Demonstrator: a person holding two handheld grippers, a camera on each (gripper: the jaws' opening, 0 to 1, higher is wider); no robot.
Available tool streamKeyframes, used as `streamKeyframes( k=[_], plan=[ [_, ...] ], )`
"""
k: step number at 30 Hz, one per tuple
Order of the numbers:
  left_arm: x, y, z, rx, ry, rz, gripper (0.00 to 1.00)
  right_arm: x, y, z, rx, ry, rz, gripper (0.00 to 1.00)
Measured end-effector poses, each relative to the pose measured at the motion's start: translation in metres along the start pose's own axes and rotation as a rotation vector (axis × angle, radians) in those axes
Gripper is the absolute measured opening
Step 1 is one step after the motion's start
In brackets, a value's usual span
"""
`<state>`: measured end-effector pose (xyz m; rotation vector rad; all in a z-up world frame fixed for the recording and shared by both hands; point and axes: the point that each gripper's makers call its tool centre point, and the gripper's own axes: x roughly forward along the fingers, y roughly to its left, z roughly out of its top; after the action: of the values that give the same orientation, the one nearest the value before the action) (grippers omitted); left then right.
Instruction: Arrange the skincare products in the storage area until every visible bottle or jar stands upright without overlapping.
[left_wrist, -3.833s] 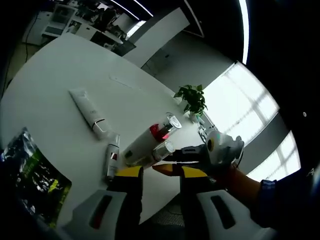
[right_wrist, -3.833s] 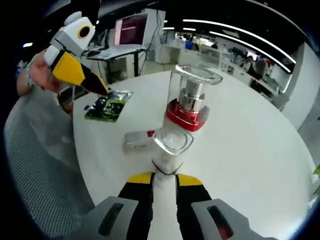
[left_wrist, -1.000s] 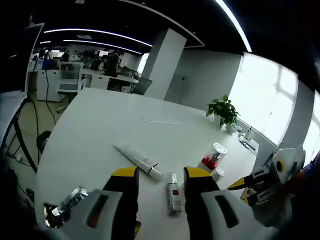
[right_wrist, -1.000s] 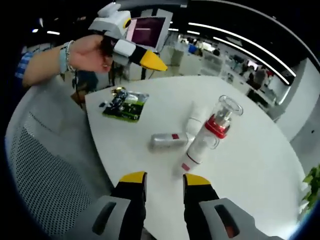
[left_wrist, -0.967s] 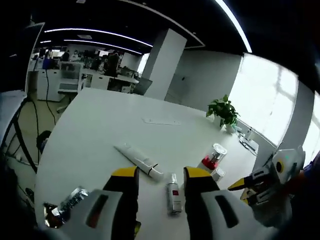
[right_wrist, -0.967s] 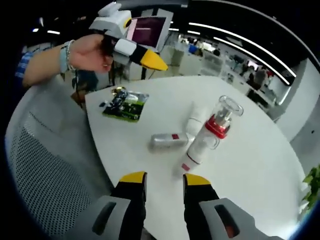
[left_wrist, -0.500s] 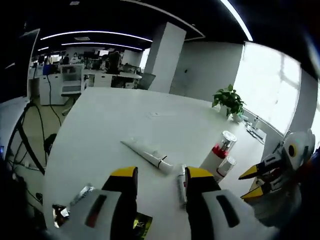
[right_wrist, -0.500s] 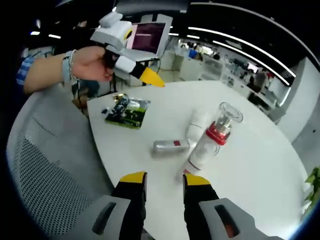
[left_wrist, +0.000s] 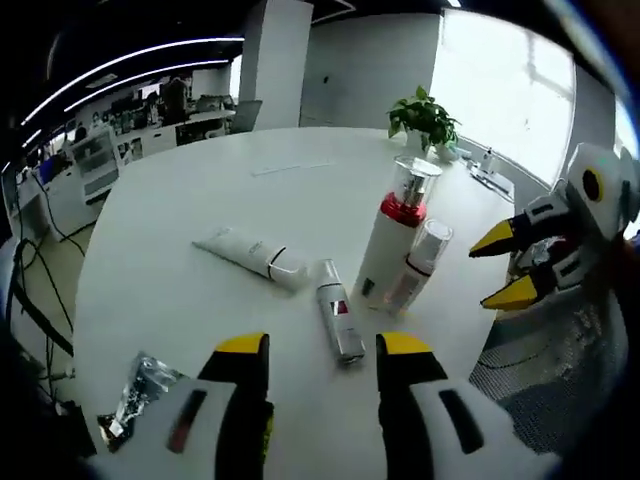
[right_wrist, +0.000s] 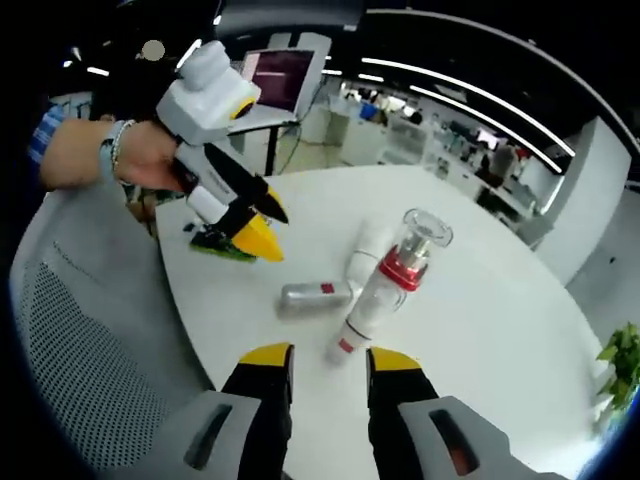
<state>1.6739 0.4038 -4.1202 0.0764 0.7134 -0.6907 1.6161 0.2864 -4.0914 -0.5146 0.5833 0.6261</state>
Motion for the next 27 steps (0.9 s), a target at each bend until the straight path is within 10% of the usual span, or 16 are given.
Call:
streamKeyframes(
  k=[15, 27],
  plan=[
    [0.083, -0.012, -0.009, 0.060, 0.175, 0.054, 0.39, -0.002, -0.006, 0.001, 0.006, -0.012, -0.026, 0.21],
    [0.090, 0.003, -0.020, 0.151, 0.237, 0.141, 0.27, -0.001, -0.001, 0.001, -0.006, -0.006, -0.006, 0.19]
  ],
)
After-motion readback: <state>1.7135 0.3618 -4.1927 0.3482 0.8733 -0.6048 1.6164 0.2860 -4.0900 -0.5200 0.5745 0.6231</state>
